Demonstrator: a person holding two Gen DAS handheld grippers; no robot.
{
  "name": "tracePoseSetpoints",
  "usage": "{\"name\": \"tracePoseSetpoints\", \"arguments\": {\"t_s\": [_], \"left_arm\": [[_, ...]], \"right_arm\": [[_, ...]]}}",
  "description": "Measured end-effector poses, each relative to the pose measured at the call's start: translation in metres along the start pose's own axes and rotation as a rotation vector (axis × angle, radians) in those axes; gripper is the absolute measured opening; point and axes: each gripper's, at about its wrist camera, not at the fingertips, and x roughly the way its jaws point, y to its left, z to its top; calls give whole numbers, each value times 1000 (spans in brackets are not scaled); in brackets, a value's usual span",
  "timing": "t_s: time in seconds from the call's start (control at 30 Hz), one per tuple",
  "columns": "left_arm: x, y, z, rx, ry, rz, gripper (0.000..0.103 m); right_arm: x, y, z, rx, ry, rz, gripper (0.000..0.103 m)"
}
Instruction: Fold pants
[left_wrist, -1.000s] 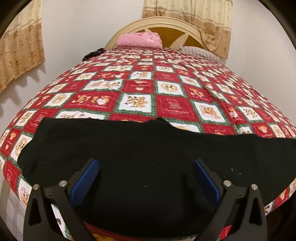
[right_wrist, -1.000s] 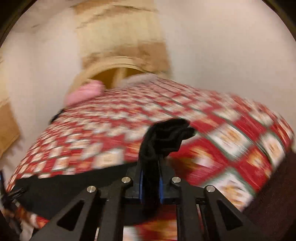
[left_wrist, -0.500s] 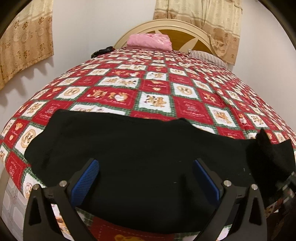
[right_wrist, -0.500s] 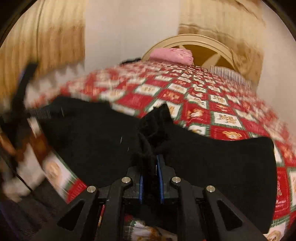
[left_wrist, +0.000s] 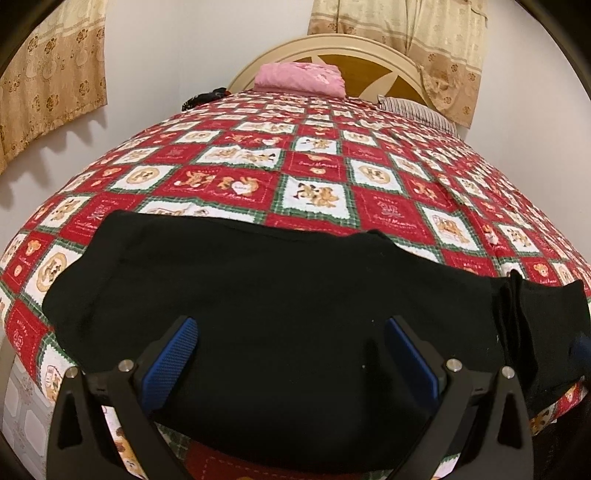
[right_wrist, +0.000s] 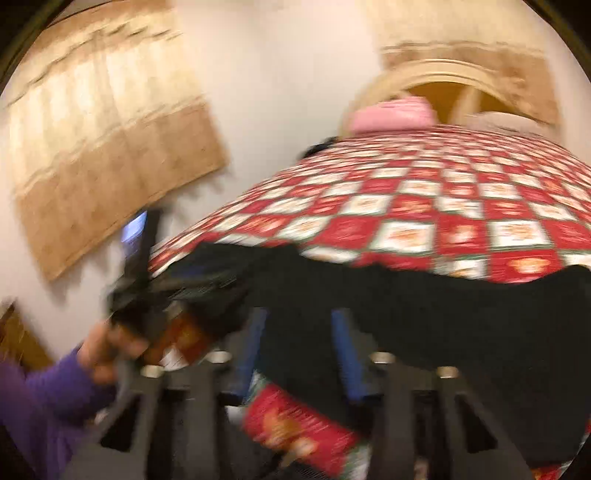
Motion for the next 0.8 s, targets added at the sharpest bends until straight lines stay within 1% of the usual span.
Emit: {"name": "tracePoseSetpoints", "arguments": {"t_s": [0.03,0.07,0.1,0.13,0.2,0.23,0.27,0.3,0.33,0.37,0.4,0.43,0.47,0.5,0.57,0.6,0.63,0.67,0.7,0.73,0.77,0.8], "left_arm": [[0,0,0,-3,0,-4,103],[-1,0,1,-5,-2,-9,103],[-3,-1,1,-2,-6,-12,103],[-5,-2,1,5,-11,-10,103],[-7,-4,1,22,-19,2,103],[-7,-4,1,28,-23,5,103],[-7,-5,1,31,-23,4,103],[-7,-6,1,36,-21,1,103],[-6,-7,1,40,-20,-1,103],[-6,-9,0,45,-18,-2,103],[-5,-11,0,53,-16,-6,103],[-5,-13,0,59,-16,-9,103],[-6,-16,0,68,-19,-14,103],[-7,-21,-1,82,-25,-19,103],[-9,-27,-1,103,-32,-22,103],[-9,-32,-2,122,-32,-23,103],[-10,-33,-2,129,-32,-22,103],[-11,-35,-3,143,-33,-21,103],[-12,-36,-3,151,-36,-19,103],[-13,-37,-3,155,-38,-16,103],[-14,-39,-3,162,-41,-16,103],[-15,-40,-3,167,-43,-18,103]], "right_arm": [[4,-9,2,30,-7,-43,24],[13,-21,0,71,1,-79,15],[20,-23,-2,91,18,-78,14],[30,-24,-9,103,47,-59,14],[49,-16,-21,80,113,-33,14],[51,-9,-29,60,116,-38,14],[48,-4,-32,33,81,-57,14],[49,-3,-29,33,93,-54,14],[48,-7,-24,60,105,-28,14],[45,-12,-18,90,95,8,14],[39,-15,-15,104,71,14,14],[35,-17,-10,104,41,-8,14],[34,-22,-1,102,8,-57,14],[37,-24,4,113,-2,-83,14],[55,-33,13,161,25,-58,14],[74,-36,15,179,82,-45,14],[94,-40,14,197,155,-75,14],[104,-43,14,214,160,-87,14],[103,-42,16,216,129,-87,14],[104,-40,18,202,133,-89,14],[102,-41,21,198,136,-81,14],[92,-44,24,211,105,-53,14]]}}
